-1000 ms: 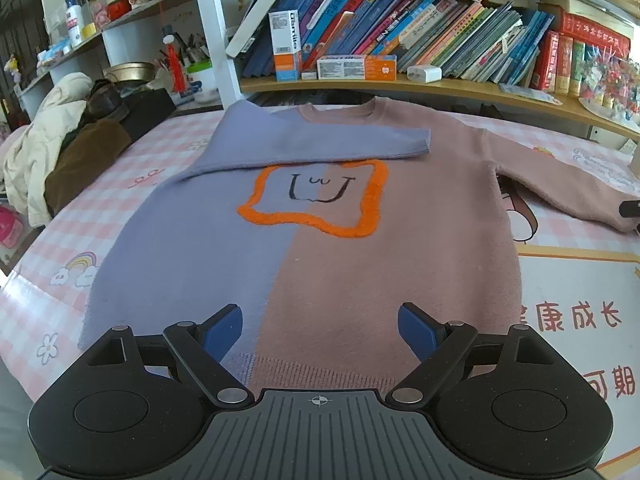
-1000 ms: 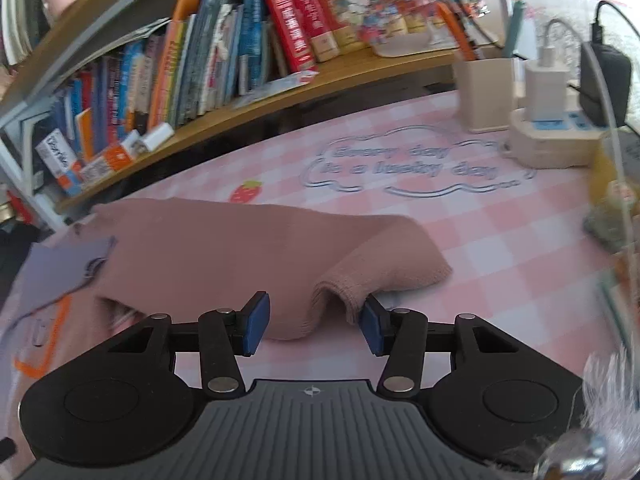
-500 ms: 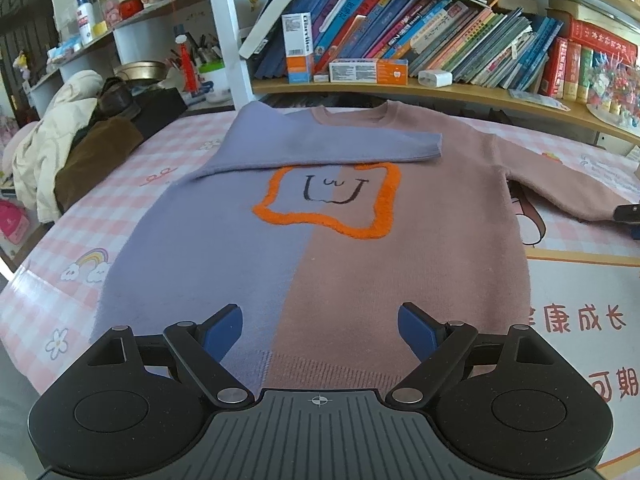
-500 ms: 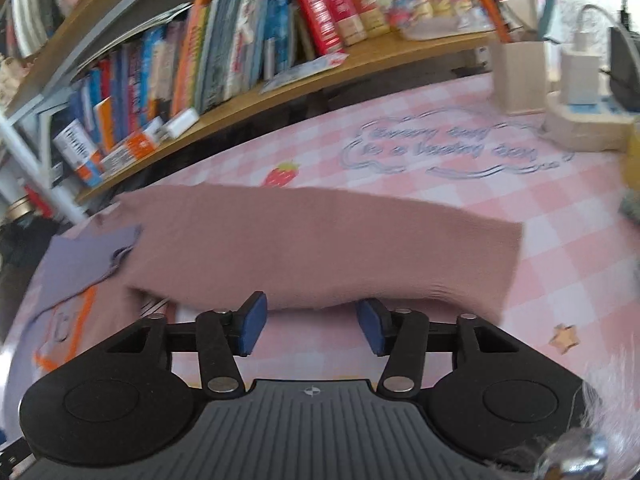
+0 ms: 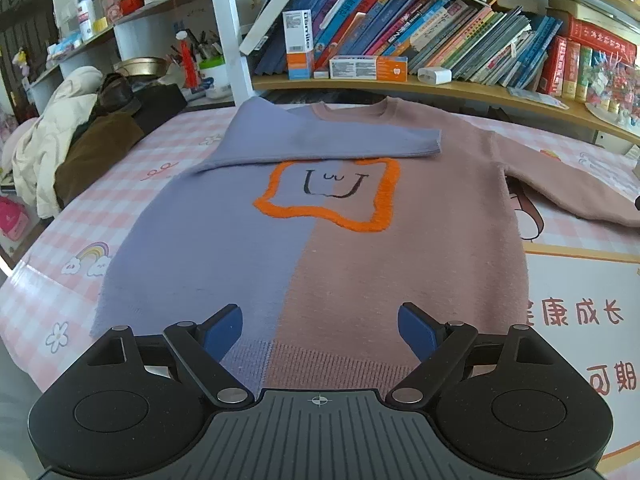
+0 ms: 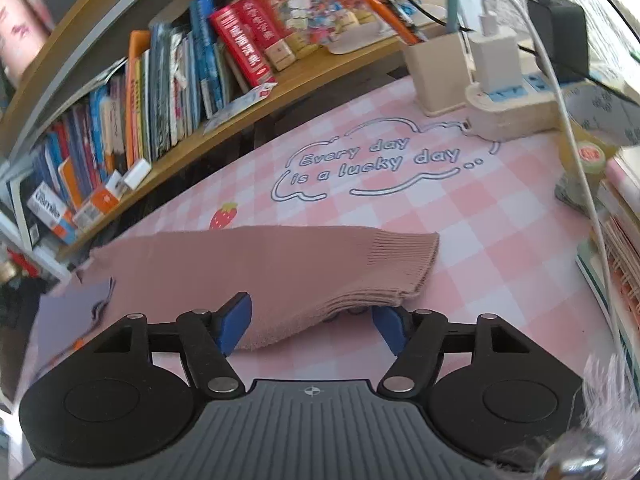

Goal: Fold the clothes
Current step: 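Lift the pink sleeve with the right gripper and carry it across the sweater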

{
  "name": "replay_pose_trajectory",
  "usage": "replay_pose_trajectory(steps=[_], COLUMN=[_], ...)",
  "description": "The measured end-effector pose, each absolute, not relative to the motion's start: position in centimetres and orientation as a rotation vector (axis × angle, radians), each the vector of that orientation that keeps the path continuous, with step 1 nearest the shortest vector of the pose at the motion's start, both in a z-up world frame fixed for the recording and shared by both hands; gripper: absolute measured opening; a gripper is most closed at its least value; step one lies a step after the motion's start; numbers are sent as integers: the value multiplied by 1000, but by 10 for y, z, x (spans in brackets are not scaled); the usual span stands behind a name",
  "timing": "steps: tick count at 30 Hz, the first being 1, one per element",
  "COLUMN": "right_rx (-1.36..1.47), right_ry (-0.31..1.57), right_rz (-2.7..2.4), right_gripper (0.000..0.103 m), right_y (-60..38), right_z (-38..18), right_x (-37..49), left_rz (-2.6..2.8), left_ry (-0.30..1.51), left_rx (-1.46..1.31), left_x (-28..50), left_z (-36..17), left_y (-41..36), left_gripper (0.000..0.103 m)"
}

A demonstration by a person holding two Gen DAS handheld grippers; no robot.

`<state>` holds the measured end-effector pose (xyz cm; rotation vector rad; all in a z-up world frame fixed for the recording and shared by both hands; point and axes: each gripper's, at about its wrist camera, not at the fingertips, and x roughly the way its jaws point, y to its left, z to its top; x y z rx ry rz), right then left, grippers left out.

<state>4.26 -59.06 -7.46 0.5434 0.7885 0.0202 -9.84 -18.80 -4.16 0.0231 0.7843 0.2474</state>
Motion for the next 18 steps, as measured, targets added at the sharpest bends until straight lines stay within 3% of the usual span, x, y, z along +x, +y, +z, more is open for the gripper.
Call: replay_pose_trajectory(steps=[2, 9, 11, 18], right_rx=[571, 626, 624, 576], right_ry=[788, 808, 815, 804], right_rz=[9, -57, -71, -73], right_gripper=[60, 16, 8, 5], right_y=[-594, -603, -605, -599], right_z=[-76, -79, -81, -72], right_x=[43, 45, 46, 48], left_rz=[246, 253, 254, 241], left_ry=[783, 783, 781, 771], left_rx=[25, 22, 21, 22], left_x=[-99, -102, -103, -103], left_z=[-41, -42, -42, -42], left_y=[-189, -186, -185, -180], left_gripper=[88, 88, 88, 88])
